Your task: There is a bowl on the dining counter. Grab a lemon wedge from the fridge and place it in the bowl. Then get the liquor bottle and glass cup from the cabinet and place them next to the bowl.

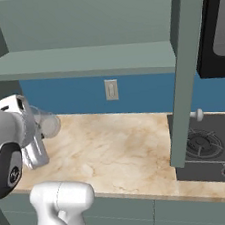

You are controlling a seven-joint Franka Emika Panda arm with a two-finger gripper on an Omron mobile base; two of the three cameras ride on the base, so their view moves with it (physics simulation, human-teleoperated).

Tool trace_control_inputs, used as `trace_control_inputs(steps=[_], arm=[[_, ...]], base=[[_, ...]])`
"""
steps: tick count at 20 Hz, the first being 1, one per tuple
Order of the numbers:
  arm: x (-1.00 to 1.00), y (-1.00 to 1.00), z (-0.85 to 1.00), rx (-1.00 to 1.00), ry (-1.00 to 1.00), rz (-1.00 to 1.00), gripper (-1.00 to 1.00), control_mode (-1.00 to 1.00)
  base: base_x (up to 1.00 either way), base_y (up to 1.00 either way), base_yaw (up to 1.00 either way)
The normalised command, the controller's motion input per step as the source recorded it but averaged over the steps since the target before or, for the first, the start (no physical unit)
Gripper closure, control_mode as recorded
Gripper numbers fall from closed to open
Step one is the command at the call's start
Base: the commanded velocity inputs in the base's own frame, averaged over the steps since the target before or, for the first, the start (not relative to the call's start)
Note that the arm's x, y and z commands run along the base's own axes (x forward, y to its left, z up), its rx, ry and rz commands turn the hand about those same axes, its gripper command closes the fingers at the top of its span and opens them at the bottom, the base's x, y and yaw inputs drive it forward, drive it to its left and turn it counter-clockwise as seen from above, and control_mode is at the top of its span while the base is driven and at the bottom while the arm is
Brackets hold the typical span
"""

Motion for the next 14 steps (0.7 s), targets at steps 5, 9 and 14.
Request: trace_control_inputs(steps=[5,9,14], arm=[[-0.44,0.29,-0.15,-0.05,0.06,0.0,1.0,-1.0],[-0.23,0.09,-0.05,-0.03,0.06,0.0,1.0,-1.0],[0.0,-0.13,0.0,0.0,-0.05,0.03,1.0,-1.0]], base=[[0.0,0.0,0.0],[0.0,0.0,0.0],[0.0,0.0,0.0]])
